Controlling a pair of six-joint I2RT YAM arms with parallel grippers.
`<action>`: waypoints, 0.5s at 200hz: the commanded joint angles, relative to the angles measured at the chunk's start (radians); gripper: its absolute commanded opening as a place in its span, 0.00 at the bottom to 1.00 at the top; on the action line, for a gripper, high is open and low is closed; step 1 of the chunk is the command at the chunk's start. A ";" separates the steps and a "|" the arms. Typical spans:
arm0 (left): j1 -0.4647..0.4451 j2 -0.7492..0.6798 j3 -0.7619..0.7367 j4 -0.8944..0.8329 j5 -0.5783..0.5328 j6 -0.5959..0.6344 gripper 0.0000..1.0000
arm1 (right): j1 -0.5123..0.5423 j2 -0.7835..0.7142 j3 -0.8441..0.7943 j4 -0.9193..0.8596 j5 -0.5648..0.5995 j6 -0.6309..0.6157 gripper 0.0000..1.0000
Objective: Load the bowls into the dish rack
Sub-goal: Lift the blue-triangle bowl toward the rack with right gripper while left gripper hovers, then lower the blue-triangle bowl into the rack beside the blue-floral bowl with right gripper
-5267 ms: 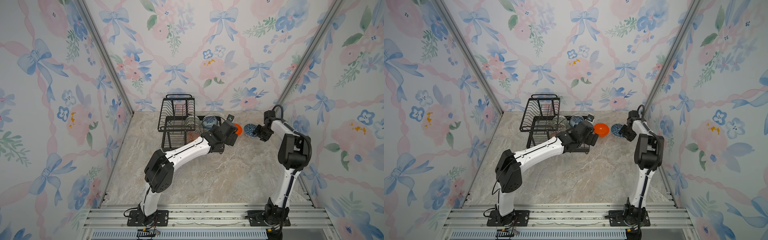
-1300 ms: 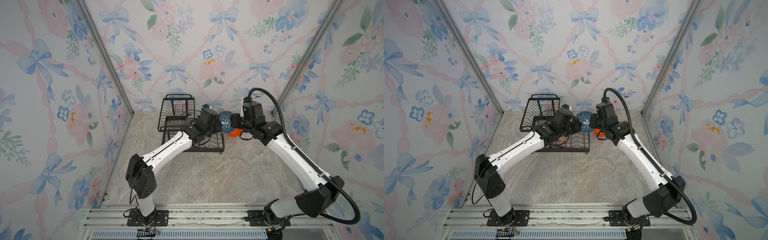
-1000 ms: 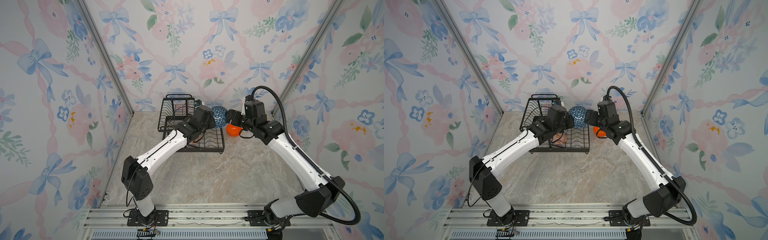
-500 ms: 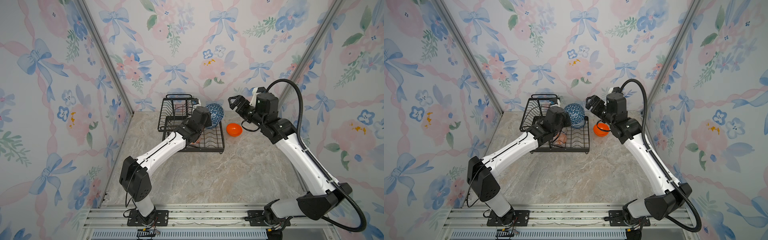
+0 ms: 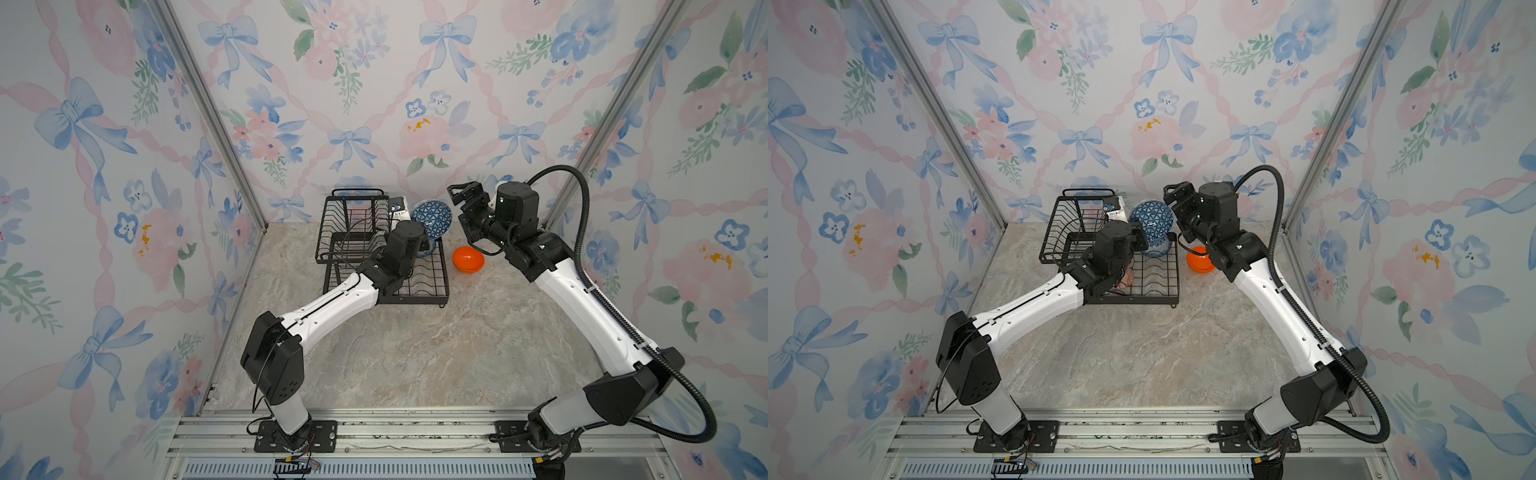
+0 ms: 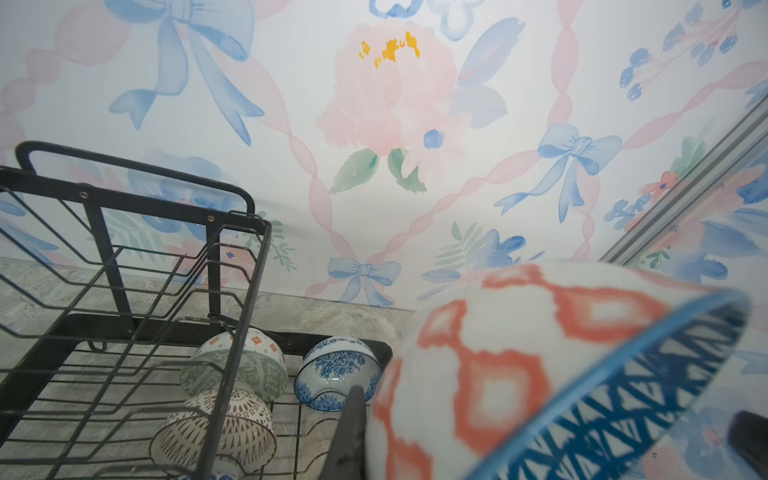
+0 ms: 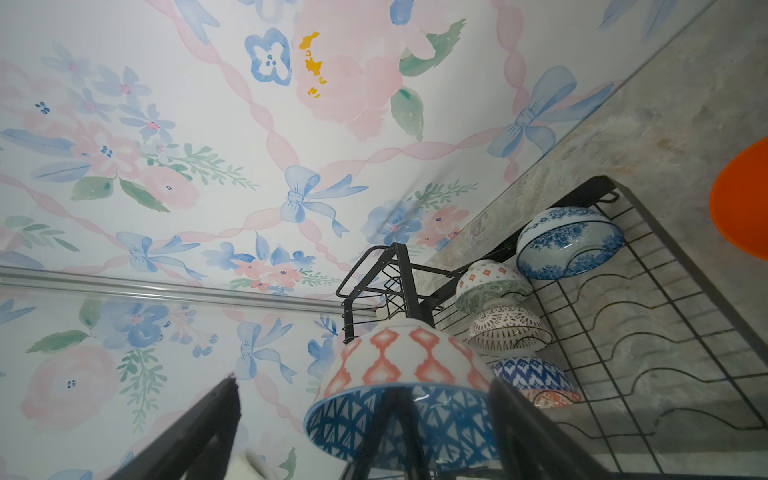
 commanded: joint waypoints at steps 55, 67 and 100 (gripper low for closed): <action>-0.042 0.059 0.036 0.169 -0.051 0.094 0.00 | 0.009 0.091 0.051 0.124 -0.061 0.252 0.81; -0.046 0.064 0.036 0.170 -0.053 0.099 0.00 | 0.011 0.103 0.058 0.141 -0.072 0.269 0.80; -0.058 0.061 0.027 0.175 -0.068 0.106 0.00 | 0.019 0.115 0.068 0.138 -0.069 0.284 0.69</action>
